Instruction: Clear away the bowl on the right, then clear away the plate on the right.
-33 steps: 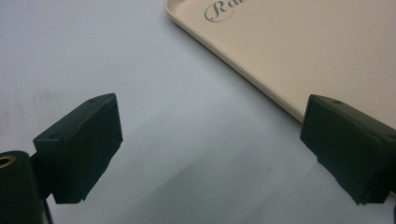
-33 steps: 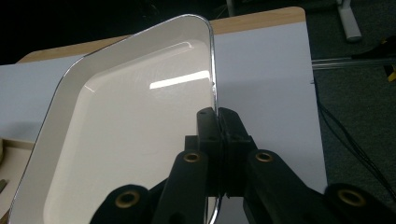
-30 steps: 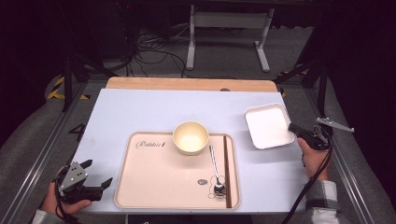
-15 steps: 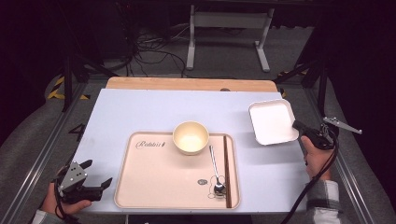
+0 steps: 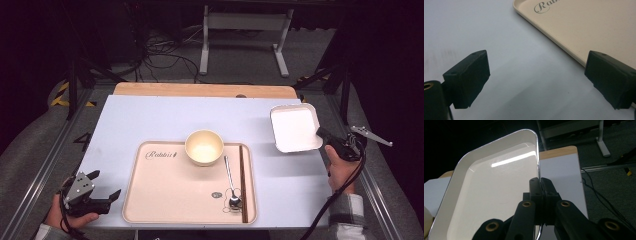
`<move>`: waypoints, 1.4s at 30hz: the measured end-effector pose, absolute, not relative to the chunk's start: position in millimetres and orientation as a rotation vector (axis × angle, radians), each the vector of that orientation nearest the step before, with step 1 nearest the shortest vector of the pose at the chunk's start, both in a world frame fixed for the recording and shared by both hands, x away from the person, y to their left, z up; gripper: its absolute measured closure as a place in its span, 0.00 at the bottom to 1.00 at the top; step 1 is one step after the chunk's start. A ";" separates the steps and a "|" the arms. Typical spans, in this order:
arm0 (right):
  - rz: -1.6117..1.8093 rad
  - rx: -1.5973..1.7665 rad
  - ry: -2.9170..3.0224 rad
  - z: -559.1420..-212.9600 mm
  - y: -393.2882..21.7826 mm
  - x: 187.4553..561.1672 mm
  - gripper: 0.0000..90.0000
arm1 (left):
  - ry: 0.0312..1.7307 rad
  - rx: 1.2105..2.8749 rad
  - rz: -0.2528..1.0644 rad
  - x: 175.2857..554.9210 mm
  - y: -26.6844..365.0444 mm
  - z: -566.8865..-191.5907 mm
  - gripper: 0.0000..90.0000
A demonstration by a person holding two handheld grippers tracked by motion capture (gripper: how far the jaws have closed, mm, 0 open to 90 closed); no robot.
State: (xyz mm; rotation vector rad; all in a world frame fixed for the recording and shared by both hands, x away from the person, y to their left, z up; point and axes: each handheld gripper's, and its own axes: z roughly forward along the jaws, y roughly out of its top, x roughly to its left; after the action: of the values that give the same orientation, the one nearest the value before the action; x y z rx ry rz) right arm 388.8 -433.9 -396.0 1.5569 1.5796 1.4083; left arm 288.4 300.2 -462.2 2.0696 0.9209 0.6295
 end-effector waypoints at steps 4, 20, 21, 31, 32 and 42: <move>1.431 1.545 1.577 -393.5 -432.9 388.5 1.00 | 0.920 2.084 0.633 286.9 299.0 -462.8 0.08; 1.514 1.428 1.610 -372.0 -404.4 376.1 1.00 | 0.908 2.096 0.622 290.6 295.1 -462.9 0.07; 1.521 1.420 1.611 -371.2 -402.6 375.0 1.00 | 0.906 2.099 0.621 290.9 294.1 -462.9 0.07; 1.559 1.354 1.687 -367.6 -380.1 368.5 1.00 | 0.904 2.098 0.627 289.5 293.6 -462.0 0.07; 1.576 1.337 1.703 -366.1 -374.0 367.2 1.00 | 0.908 2.099 0.629 289.1 294.5 -462.2 0.07; 1.617 1.210 1.799 -354.9 -335.4 358.6 1.00 | 0.901 2.097 0.637 286.7 294.0 -461.2 0.07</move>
State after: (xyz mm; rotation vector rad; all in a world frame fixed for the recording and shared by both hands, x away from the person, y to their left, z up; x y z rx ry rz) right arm 358.6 -335.4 -354.9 1.2096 1.7991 1.6169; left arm 286.7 294.0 -461.2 2.0974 0.9013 0.6366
